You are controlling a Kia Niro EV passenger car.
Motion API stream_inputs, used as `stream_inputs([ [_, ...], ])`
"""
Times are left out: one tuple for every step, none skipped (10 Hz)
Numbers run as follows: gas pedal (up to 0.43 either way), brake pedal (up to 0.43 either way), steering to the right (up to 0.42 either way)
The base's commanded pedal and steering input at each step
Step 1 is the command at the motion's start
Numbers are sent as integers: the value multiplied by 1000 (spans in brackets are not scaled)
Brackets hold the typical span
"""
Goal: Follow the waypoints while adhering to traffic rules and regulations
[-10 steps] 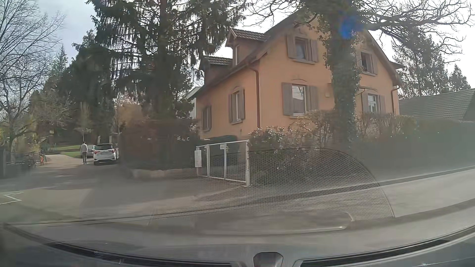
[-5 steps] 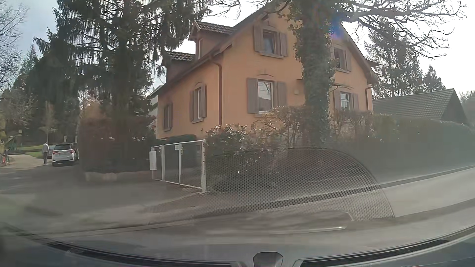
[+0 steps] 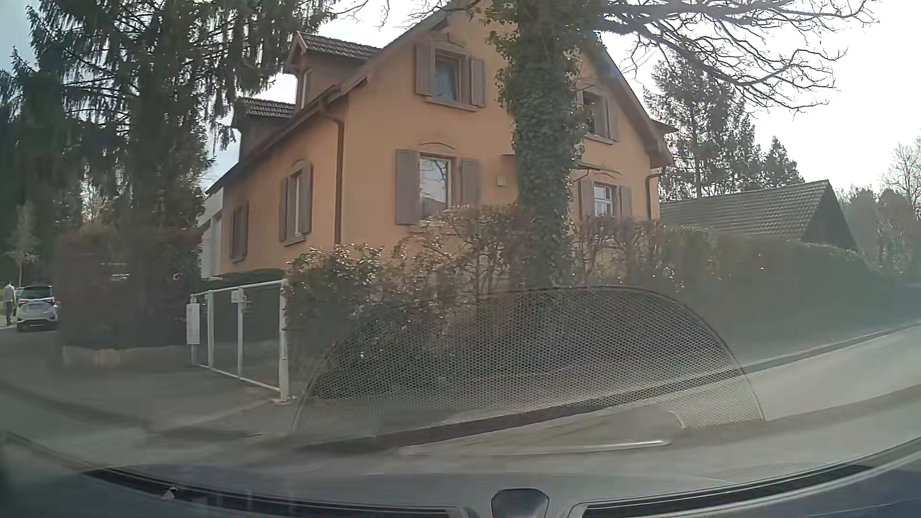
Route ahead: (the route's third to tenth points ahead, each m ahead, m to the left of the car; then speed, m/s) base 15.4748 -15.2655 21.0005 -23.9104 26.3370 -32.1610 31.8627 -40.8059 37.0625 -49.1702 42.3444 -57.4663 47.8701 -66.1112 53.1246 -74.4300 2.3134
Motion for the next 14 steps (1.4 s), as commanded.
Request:
stream_inputs([
  [39,0,540],
  [39,0,559],
  [39,0,569],
  [39,0,569],
  [47,0,565],
  [79,0,556],
  [87,0,540],
  [98,0,523],
  [150,0,502],
  [150,0,480],
  [150,0,451],
  [157,0,430],
  [177,0,405],
  [189,0,391],
])
